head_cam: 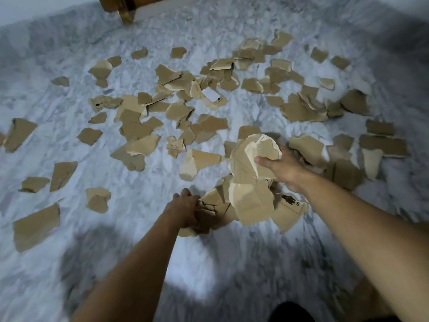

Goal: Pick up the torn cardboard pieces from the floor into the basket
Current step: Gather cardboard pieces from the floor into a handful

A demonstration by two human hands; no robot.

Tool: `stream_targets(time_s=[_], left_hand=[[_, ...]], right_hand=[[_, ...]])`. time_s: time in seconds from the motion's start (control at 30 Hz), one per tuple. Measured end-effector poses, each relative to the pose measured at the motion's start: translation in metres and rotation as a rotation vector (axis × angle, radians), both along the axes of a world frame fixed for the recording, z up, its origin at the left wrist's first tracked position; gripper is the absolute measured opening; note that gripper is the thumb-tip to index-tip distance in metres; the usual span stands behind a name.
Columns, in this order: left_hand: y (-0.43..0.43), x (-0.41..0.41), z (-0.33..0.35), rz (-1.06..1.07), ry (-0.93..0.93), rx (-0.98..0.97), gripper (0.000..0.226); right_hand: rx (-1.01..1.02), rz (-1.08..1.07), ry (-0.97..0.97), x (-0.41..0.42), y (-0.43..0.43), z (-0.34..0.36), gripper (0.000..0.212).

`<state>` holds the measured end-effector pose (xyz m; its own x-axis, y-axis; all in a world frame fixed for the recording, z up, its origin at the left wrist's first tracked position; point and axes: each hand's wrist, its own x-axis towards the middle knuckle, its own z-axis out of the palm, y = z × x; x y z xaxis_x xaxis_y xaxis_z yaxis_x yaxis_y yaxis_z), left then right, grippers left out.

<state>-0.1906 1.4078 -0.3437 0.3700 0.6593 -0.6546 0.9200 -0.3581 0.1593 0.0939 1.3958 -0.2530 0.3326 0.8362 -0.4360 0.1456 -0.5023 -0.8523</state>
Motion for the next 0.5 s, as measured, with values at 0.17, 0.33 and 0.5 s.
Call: stream_targets(time_s=[0.17, 0.33, 0.5], left_hand=[[0.006, -0.008, 0.0, 0.166, -0.118, -0.123, 0.087], [0.027, -0.022, 0.028, 0.362, -0.3, -0.186, 0.062], [0.048, 0.007, 0.061, 0.326, -0.406, -0.26, 0.026]], right_hand=[[0.005, -0.159, -0.014, 0.018, -0.018, -0.02, 0.024], [-0.018, -0.306, 0.044, 0.028, -0.025, -0.02, 0.022], [-0.053, -0.264, -0.024, 0.034, -0.033, -0.018, 0.035]])
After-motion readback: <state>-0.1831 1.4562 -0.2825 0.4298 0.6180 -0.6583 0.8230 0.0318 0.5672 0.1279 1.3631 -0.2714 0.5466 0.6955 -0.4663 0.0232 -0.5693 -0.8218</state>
